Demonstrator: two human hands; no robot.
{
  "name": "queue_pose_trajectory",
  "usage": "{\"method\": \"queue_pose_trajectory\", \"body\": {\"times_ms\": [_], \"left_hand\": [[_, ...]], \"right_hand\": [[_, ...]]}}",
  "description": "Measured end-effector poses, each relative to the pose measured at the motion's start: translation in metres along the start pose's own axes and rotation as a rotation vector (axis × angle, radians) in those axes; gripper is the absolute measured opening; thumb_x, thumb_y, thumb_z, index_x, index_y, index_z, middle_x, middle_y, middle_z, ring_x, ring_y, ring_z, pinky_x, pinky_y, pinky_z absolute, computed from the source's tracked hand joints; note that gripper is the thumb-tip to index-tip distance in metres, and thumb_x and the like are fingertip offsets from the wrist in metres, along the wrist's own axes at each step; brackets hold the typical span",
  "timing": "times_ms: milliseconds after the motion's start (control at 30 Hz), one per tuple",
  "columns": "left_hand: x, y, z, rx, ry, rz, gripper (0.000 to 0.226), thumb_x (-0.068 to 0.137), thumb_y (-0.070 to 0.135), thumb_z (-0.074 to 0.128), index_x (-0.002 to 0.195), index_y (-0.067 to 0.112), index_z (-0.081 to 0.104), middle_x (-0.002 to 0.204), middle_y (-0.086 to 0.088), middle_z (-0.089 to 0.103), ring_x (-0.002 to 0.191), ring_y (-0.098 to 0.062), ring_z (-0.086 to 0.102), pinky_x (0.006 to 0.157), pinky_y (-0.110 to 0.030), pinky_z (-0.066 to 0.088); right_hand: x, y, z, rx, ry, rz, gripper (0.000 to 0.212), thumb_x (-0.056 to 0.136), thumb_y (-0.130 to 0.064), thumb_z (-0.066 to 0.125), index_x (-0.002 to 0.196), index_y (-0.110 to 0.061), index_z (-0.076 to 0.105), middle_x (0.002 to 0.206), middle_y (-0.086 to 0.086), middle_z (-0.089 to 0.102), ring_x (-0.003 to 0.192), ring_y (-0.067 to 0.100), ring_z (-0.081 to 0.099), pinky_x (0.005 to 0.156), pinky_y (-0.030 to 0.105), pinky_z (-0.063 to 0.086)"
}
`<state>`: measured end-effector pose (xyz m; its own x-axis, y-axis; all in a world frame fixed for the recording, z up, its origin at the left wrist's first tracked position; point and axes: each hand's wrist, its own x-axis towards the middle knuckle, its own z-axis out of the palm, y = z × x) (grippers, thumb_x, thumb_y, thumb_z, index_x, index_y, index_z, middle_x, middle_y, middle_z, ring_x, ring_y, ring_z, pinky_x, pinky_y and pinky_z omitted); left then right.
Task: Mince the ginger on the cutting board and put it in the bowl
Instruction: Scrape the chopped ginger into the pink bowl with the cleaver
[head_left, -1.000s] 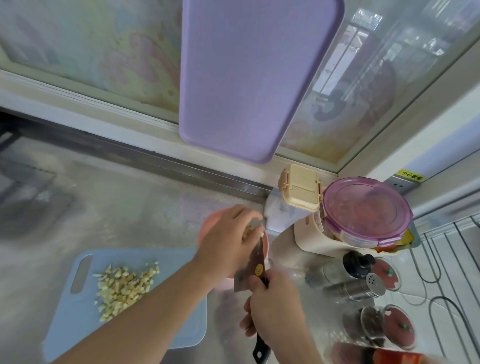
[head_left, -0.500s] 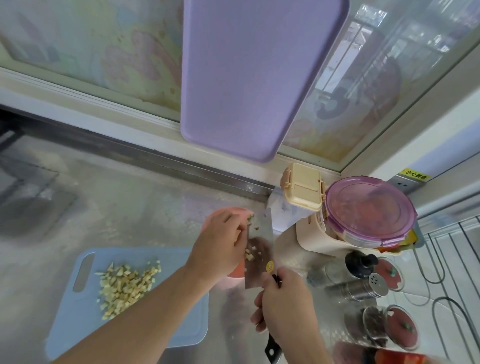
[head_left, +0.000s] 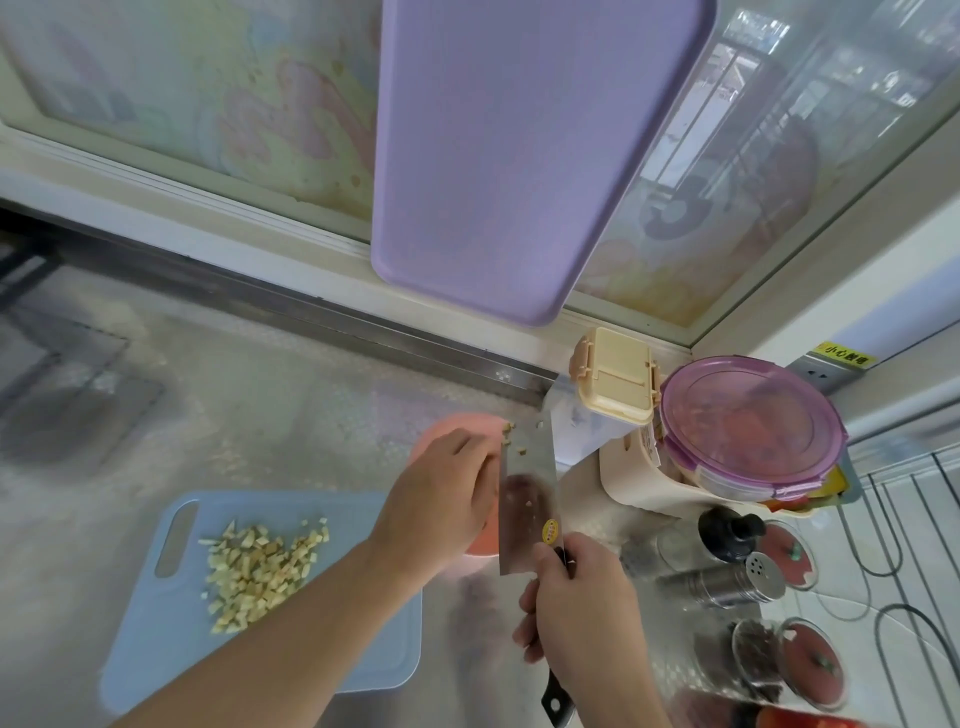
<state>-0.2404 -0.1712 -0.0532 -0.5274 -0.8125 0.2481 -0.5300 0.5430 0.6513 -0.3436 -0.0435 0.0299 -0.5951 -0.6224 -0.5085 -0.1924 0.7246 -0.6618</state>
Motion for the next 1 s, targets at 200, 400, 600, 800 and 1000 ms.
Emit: {"method": "queue_pose_trajectory", "body": {"times_ms": [200,400,600,800,1000], "left_hand": [[0.016,0.009,0.0,0.009,-0.29,0.058,0.076,0.101,0.01,0.049,0.167,0.026,0.014,0.172,0.019,0.009,0.151,-0.004,0.028,0.116,-0.026,0.04],[-0.005,0.012,0.002,0.087,-0.259,0.045,0.079,0.096,0.012,0.06,0.163,0.025,0.021,0.162,0.01,0.033,0.139,-0.016,0.046,0.11,-0.034,0.047],[-0.016,0.003,0.007,0.165,-0.239,0.119,0.055,0.094,0.011,0.057,0.146,0.025,0.047,0.144,0.01,0.05,0.129,-0.017,0.049,0.107,-0.029,0.042],[-0.028,-0.018,-0.016,-0.052,-0.052,-0.023,0.005,0.099,0.024,0.063,0.101,0.027,0.066,0.098,0.015,0.065,0.088,-0.01,0.062,0.072,-0.036,0.056],[-0.057,-0.047,-0.06,-0.212,0.284,-0.337,0.019,0.106,0.03,0.054,0.108,0.021,0.07,0.101,0.014,0.069,0.098,-0.003,0.063,0.086,-0.019,0.049]], "right_hand": [[-0.006,-0.001,-0.002,-0.009,0.008,-0.016,0.02,0.103,-0.015,0.053,0.085,-0.009,0.06,0.073,0.021,0.069,0.044,0.033,0.066,0.04,0.032,0.05],[-0.002,0.002,-0.005,-0.011,0.027,-0.002,0.021,0.104,-0.017,0.052,0.086,-0.012,0.061,0.076,0.019,0.07,0.041,0.026,0.065,0.039,0.029,0.049],[0.0,0.006,-0.003,-0.022,0.033,-0.017,0.02,0.104,-0.019,0.054,0.088,-0.013,0.063,0.077,0.019,0.07,0.042,0.027,0.066,0.04,0.031,0.049],[0.0,0.008,-0.006,0.071,-0.011,-0.044,0.026,0.106,-0.012,0.051,0.083,-0.001,0.057,0.058,0.012,0.065,0.04,0.03,0.058,0.043,0.032,0.043],[-0.02,0.017,0.016,0.154,-0.146,-0.115,0.032,0.106,-0.009,0.05,0.075,-0.014,0.059,0.061,0.018,0.063,0.041,0.028,0.05,0.043,0.033,0.039]]}}
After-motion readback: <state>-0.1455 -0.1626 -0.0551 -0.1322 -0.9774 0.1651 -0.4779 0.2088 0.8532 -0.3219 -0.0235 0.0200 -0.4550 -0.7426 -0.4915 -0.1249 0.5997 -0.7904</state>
